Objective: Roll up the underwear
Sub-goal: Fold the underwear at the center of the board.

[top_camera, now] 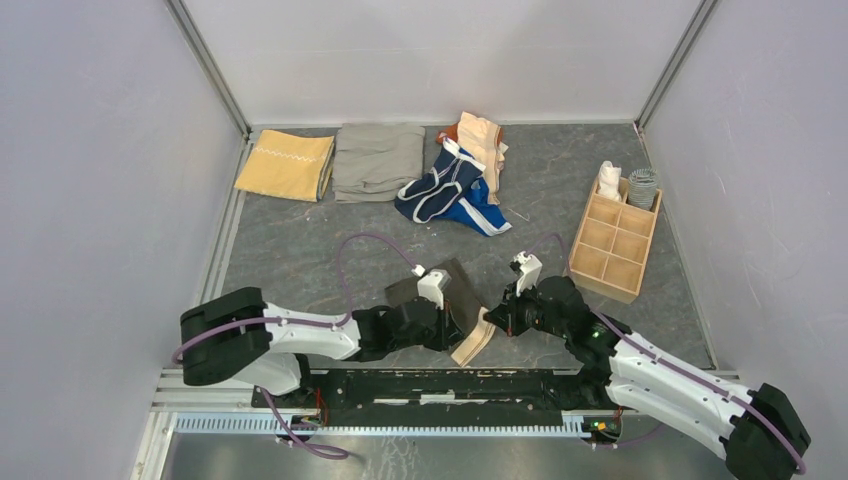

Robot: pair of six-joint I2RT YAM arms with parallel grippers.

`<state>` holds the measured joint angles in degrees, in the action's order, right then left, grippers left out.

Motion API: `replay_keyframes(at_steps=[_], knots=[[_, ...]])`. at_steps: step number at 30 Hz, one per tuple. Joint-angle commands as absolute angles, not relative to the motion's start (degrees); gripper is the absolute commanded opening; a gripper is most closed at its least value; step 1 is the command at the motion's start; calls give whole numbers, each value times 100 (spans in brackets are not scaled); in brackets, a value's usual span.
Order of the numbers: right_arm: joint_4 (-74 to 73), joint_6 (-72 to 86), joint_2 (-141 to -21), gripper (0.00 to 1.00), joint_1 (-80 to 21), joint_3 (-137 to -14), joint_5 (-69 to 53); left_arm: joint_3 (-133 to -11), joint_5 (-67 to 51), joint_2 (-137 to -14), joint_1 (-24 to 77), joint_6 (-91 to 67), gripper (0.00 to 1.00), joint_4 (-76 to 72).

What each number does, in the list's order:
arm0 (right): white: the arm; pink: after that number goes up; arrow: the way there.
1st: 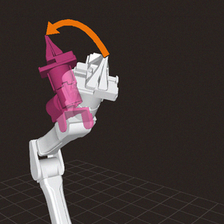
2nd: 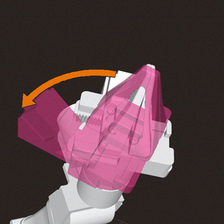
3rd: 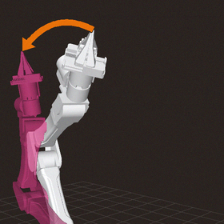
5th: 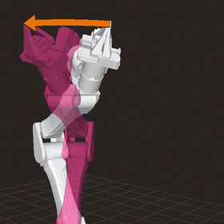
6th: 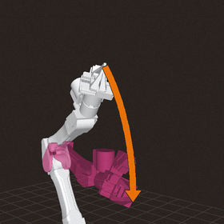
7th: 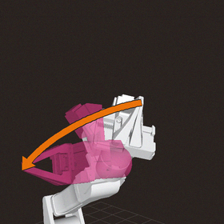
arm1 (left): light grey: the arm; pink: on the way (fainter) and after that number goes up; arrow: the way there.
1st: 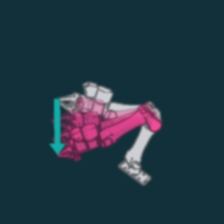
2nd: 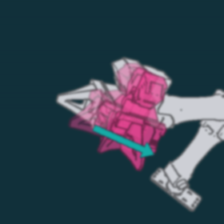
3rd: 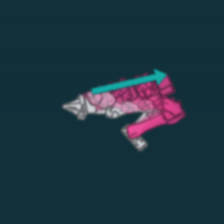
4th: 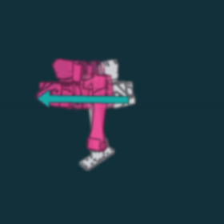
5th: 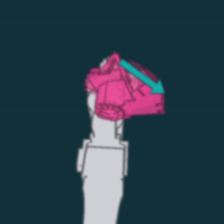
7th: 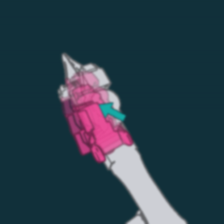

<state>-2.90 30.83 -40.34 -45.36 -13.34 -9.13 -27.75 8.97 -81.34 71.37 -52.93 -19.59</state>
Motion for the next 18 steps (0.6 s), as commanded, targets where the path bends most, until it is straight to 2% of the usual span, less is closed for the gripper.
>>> replay_keyframes(at_steps=[1,7,18], knots=[[-252,2637,-4024,0,-4544,-1767,-655,-2656,1156,-7813,7144,-5075,2,-1299],[-318,2123,-4125,0,-4545,-2042,-690,-2513,1086,-7939,7145,-5168,2,-1676],[-242,1454,-4444,0,-4539,-2130,-1502,-2650,817,-8969,7138,-5323,2,-2762]])
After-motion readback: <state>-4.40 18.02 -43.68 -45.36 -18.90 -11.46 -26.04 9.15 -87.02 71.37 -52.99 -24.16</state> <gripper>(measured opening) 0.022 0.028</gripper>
